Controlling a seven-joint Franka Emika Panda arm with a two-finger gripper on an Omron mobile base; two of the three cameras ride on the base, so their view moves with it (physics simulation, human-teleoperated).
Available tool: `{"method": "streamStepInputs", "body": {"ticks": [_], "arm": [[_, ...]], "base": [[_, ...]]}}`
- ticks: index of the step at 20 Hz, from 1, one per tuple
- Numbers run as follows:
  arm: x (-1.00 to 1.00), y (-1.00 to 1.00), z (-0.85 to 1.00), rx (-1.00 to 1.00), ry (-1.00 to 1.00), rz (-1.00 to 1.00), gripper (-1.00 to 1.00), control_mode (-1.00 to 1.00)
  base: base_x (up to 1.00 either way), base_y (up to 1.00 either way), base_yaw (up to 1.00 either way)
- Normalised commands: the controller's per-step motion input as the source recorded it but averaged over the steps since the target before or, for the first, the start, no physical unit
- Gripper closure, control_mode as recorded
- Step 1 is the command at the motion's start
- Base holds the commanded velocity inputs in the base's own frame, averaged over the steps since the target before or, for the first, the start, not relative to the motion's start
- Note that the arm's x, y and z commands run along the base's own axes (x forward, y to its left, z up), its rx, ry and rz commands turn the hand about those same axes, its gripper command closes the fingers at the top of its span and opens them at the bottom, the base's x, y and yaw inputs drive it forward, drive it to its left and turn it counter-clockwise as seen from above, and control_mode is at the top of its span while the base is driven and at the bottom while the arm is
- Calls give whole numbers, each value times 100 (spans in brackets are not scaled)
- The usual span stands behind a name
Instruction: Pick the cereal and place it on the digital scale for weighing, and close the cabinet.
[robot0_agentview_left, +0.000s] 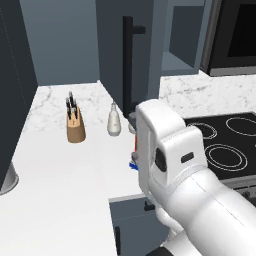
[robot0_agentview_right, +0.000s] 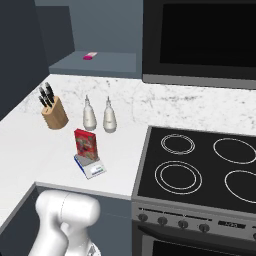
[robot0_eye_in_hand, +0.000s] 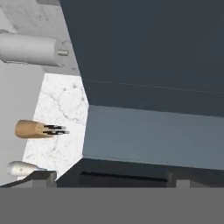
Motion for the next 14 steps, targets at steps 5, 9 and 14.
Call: {"method": "streamStepInputs", "body": {"ticks": [5, 9, 14], "arm": [[54, -10, -14, 12, -4, -5, -100, -100], [73, -11, -11, 7, 0, 0, -100, -100], [92, 9, -16, 0, 0, -7, -100, -100]], "base": [[0, 0, 0], [0, 0, 0], [0, 0, 0]]}}
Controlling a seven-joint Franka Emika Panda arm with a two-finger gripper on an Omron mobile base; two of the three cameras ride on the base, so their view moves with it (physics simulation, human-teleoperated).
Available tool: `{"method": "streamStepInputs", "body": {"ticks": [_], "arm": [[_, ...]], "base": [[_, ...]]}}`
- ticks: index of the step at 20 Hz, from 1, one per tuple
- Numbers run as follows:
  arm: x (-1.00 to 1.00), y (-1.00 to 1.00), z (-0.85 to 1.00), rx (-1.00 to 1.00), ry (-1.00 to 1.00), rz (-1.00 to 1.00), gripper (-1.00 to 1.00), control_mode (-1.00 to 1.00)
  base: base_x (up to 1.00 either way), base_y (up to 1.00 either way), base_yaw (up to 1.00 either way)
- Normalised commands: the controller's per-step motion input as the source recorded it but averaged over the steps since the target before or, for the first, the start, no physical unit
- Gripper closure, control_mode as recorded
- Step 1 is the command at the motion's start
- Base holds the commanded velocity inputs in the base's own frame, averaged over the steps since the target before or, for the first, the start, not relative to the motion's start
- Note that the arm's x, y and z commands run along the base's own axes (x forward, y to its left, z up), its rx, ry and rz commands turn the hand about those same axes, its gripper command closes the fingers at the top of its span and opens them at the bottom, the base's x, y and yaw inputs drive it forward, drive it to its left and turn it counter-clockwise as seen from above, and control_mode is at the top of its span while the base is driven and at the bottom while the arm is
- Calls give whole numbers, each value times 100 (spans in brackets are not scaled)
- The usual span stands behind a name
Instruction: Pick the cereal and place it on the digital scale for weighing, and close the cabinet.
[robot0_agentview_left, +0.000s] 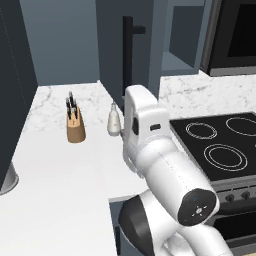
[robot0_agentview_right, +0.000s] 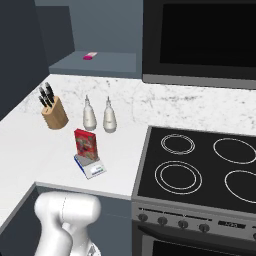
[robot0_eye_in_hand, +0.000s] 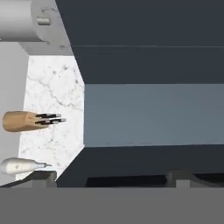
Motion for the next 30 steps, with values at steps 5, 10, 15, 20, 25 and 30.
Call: {"method": "streamStepInputs", "body": {"ticks": [5, 10, 15, 20, 25, 30], "arm": [[69, 6, -14, 0, 0, -26, -100, -100], [73, 23, -25, 0, -4, -37, -100, -100], [52, -8, -7, 8, -3, -42, -100, -100], [60, -47, -1, 16, -1, -35, -100, -100], [44, -96, 0, 27, -5, -26, -100, -100], [0, -100, 0, 38, -3, -18, -100, -100]], "base": [[0, 0, 0], [0, 0, 0], [0, 0, 0], [0, 0, 0], [0, 0, 0], [0, 0, 0]]}}
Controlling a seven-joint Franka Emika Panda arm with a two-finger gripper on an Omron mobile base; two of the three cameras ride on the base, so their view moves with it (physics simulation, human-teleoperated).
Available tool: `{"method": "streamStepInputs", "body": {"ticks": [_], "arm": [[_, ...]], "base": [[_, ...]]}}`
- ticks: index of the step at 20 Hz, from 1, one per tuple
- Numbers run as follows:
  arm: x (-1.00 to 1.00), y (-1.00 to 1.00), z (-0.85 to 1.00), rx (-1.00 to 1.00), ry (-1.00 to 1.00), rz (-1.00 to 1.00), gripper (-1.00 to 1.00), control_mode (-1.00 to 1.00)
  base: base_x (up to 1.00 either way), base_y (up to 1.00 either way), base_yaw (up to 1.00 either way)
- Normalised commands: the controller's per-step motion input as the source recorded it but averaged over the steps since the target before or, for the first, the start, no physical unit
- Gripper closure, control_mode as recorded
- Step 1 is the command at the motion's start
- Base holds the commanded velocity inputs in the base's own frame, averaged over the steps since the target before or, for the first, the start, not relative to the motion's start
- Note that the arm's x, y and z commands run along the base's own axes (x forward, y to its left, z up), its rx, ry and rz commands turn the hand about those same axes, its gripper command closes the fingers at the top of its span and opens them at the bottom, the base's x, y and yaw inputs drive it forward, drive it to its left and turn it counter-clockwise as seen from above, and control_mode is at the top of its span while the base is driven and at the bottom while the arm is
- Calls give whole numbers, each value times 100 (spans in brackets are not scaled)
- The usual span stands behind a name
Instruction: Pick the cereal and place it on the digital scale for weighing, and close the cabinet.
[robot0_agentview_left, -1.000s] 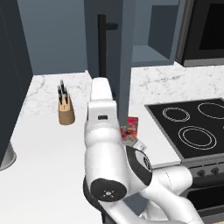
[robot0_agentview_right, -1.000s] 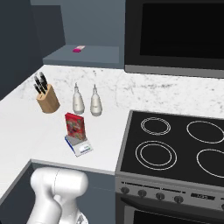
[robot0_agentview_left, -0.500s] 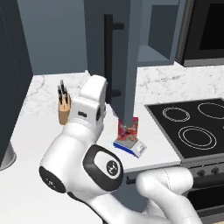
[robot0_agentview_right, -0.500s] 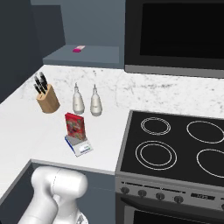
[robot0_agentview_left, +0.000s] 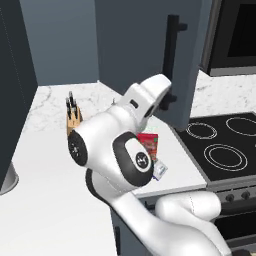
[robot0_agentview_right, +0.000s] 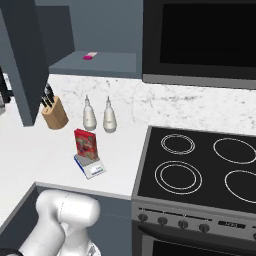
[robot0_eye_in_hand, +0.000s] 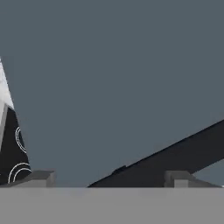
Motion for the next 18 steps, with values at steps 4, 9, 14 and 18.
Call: {"method": "streamStepInputs", "body": {"ticks": [4, 9, 14, 18], "arm": [[0, -100, 2, 35, -13, -10, -100, -100], [21, -100, 11, 36, -16, -3, -100, -100], [73, -100, 3, 32, -18, -1, -100, -100], [96, -100, 0, 34, -17, 0, -100, -100]], "base": [[0, 0, 0], [0, 0, 0], [0, 0, 0], [0, 0, 0]]}}
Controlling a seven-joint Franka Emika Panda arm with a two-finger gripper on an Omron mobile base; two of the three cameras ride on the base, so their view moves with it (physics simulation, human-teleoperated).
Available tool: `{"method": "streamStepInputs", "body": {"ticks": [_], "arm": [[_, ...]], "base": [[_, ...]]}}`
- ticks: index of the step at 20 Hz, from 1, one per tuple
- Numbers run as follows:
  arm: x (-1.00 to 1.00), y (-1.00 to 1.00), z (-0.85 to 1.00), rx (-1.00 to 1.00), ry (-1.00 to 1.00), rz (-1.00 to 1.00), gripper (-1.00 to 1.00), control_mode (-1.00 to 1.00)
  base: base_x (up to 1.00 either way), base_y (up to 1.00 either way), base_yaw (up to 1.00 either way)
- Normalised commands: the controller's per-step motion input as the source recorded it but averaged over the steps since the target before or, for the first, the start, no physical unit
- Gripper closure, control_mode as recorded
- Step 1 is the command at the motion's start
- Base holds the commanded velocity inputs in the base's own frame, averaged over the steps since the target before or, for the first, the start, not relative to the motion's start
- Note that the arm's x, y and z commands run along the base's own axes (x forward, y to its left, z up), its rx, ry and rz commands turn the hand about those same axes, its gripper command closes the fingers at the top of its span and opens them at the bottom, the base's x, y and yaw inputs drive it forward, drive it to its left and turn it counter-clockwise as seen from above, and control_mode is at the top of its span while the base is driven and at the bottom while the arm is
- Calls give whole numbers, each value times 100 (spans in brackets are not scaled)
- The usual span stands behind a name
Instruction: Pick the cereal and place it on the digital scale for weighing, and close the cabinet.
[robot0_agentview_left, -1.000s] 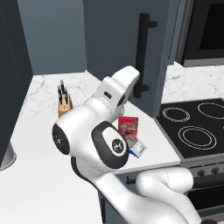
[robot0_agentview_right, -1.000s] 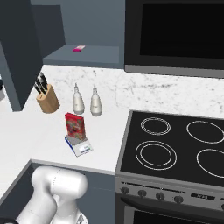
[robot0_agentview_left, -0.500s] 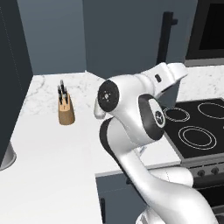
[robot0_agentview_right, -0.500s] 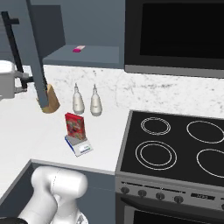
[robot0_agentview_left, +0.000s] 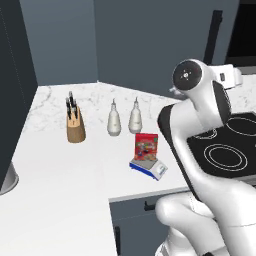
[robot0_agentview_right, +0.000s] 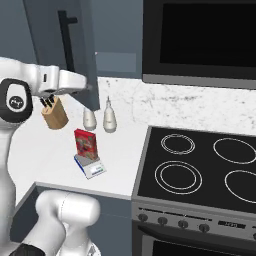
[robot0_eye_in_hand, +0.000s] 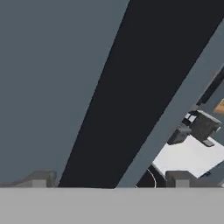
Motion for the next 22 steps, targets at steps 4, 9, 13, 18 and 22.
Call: {"method": "streamStepInputs", "body": {"ticks": [4, 9, 13, 18, 22], "arm": [[72, -96, 2, 29, -32, 0, -100, -100], [100, -73, -2, 24, -33, 8, -100, -100], [98, -13, 0, 14, -39, 8, -100, -100], [95, 0, 0, 6, -25, 0, -100, -100], [83, 0, 0, 4, -12, 0, -100, -100]], "base": [[0, 0, 0], [0, 0, 0], [0, 0, 0], [0, 0, 0], [0, 0, 0]]}}
